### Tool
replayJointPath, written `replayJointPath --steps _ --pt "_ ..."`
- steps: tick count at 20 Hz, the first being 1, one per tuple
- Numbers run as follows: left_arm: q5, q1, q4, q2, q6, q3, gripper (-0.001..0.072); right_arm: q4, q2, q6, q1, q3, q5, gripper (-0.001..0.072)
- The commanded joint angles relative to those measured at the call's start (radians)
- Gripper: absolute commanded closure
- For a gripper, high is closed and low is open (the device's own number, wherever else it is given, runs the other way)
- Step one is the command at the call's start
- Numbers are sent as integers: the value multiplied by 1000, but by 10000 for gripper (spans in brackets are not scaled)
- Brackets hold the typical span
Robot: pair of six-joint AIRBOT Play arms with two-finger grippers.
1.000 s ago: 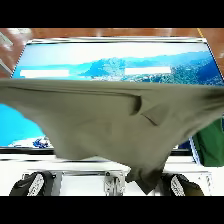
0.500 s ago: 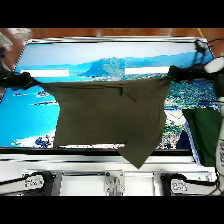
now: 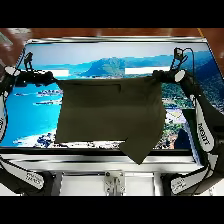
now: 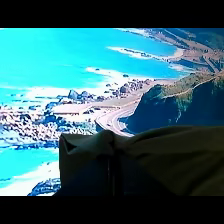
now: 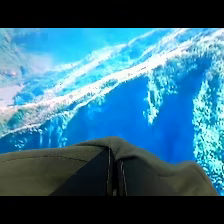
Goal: Fold the shirts.
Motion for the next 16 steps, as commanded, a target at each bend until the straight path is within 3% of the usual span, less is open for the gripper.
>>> replayJointPath --steps 1,4,6,9,16 --pt "-21 -8 -3 -60 -2 8 668 -2 -43 29 4 0 51 654" --pt "-119 10 4 -55 -3 9 668 -18 -22 29 -13 0 216 654" --pt "-271 25 8 -54 -3 11 668 -19 2 35 -32 0 385 654" --pt "-444 29 161 -56 -101 11 668 -51 4 87 -50 -3 625 654" --pt "-545 24 201 -115 -194 10 668 -92 -25 175 -20 -8 698 654"
